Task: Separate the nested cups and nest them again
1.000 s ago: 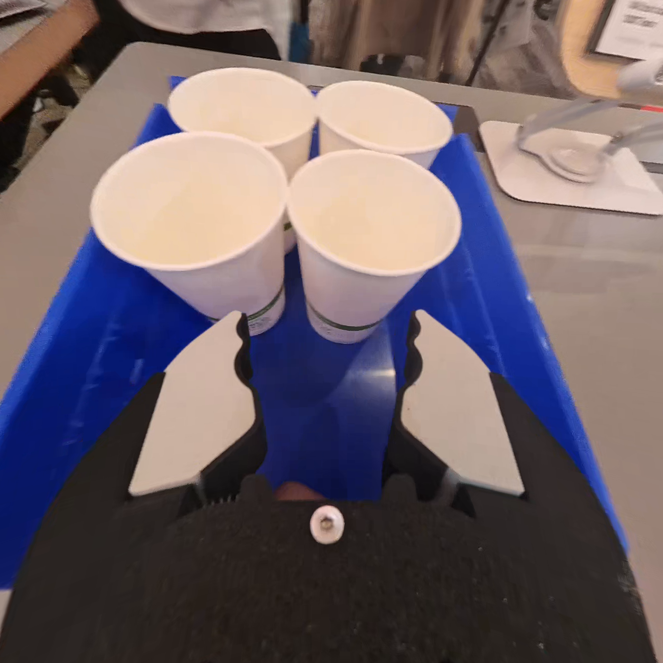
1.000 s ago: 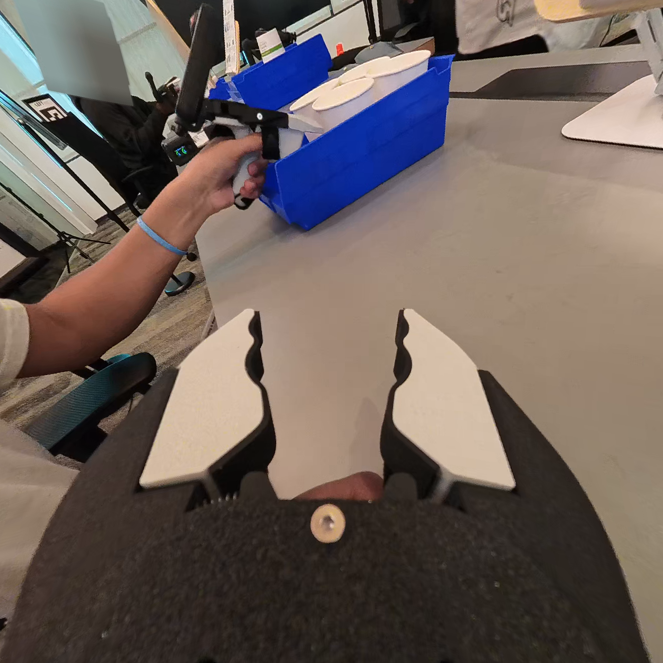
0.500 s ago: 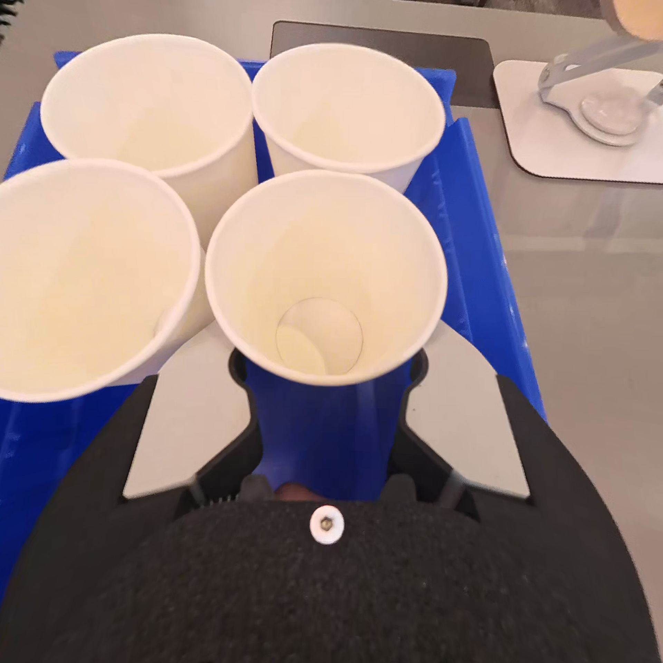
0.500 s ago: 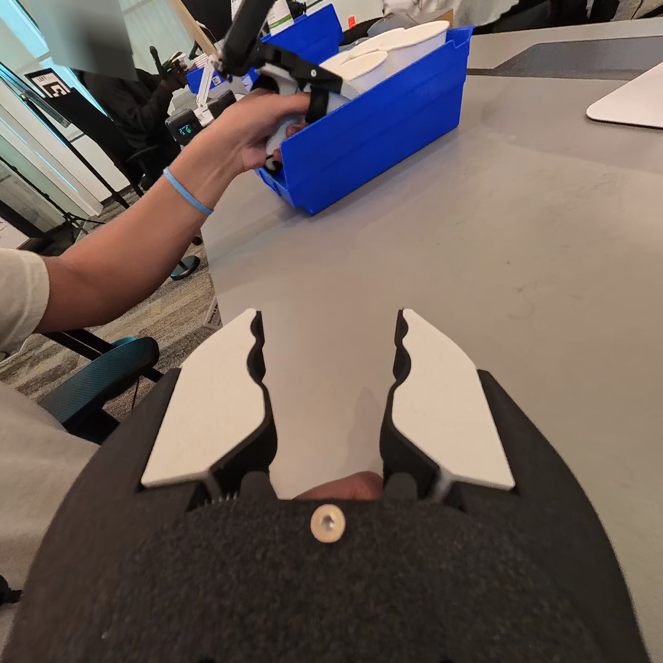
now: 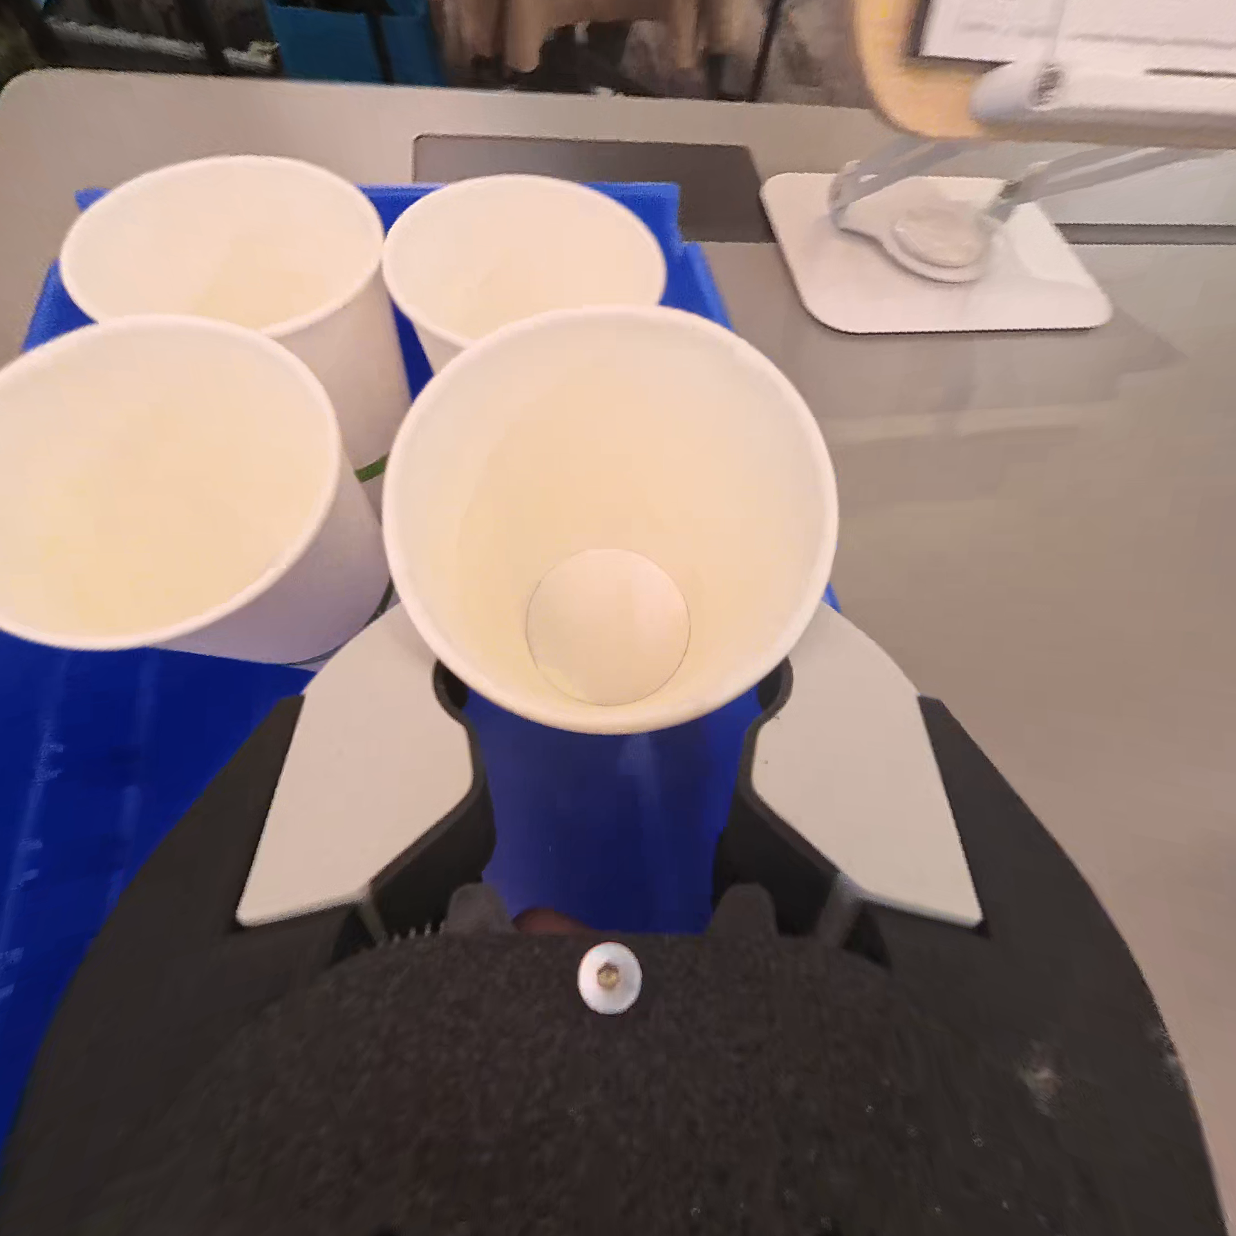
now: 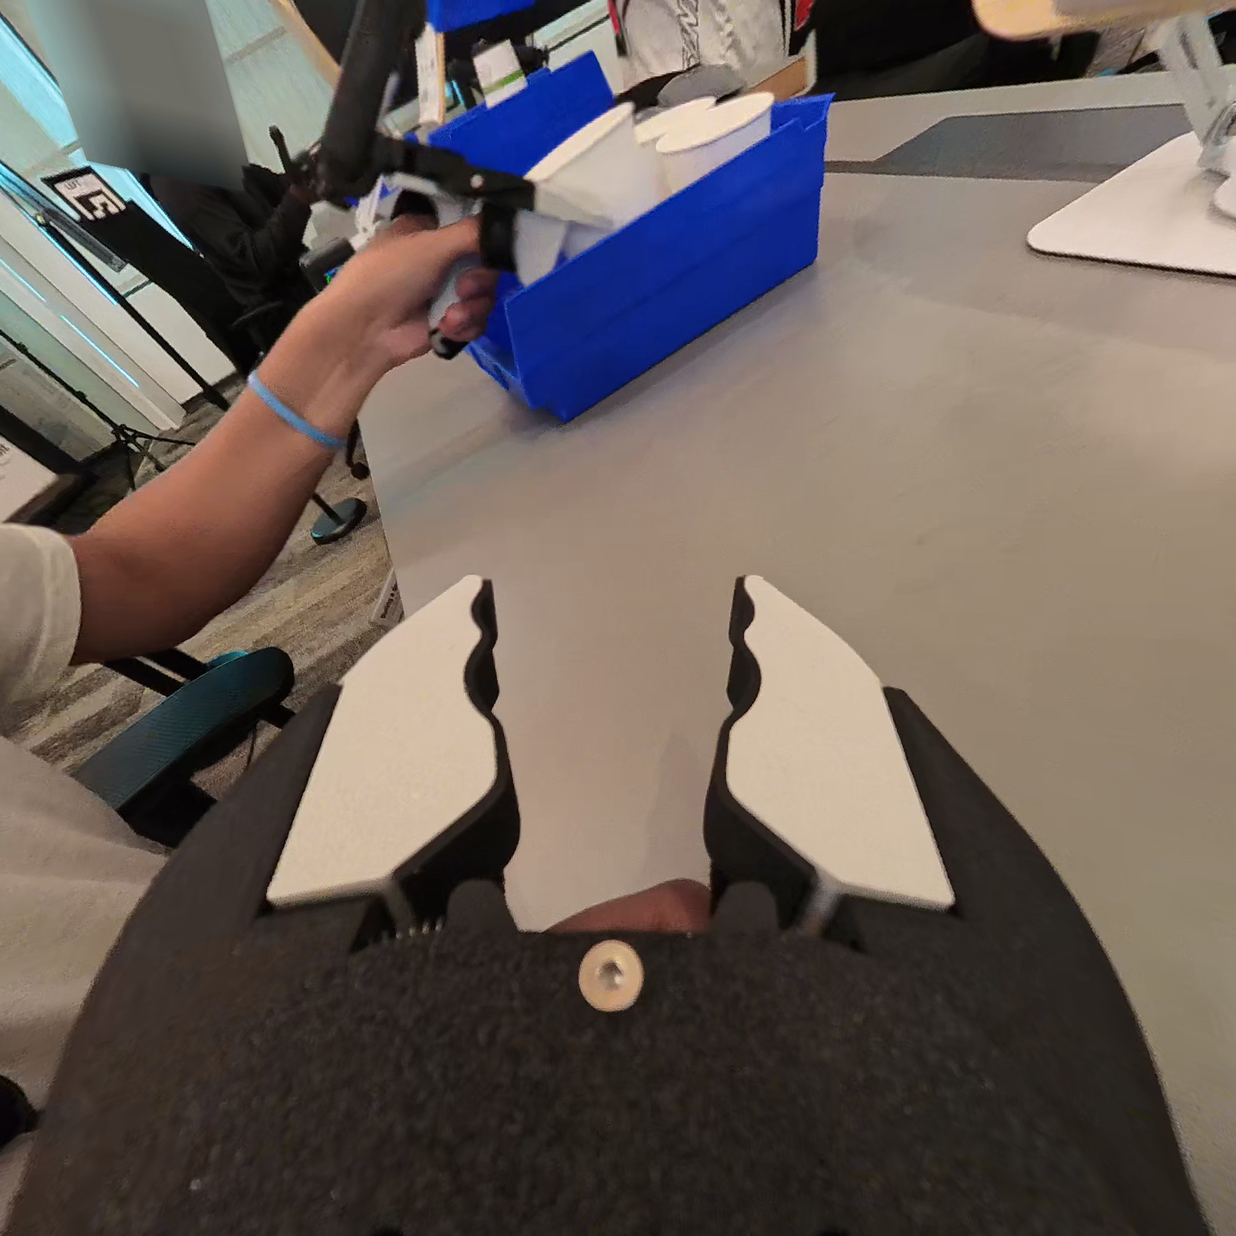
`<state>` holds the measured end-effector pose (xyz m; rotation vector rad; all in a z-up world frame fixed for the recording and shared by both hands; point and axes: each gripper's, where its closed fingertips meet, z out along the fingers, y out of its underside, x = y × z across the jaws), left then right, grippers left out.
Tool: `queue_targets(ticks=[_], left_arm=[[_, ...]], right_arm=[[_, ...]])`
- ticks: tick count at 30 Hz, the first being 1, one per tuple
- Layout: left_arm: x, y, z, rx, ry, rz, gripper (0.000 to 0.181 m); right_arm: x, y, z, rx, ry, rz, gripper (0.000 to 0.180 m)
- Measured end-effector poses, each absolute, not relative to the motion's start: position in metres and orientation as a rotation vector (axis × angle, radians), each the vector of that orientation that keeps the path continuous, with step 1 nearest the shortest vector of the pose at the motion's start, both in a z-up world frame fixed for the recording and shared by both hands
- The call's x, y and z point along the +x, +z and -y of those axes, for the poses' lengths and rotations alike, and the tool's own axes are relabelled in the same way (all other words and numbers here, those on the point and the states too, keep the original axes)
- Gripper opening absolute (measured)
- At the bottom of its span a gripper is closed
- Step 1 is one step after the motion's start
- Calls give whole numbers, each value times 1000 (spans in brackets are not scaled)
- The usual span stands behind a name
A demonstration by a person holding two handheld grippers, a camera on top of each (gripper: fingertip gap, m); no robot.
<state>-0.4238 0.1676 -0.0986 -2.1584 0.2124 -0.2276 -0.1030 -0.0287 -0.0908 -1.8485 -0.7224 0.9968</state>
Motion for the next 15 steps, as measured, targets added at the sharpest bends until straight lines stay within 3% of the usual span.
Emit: queue_targets(ticks=[10, 15], left_arm=[[-411, -33, -97, -2008, -497, -619, 85], [-359, 4, -77, -1920, -574, -876, 85]], right_arm=[[-92, -50, 21, -1727, 962, 874, 62], [-103, -21, 7, -1827, 987, 911, 57]])
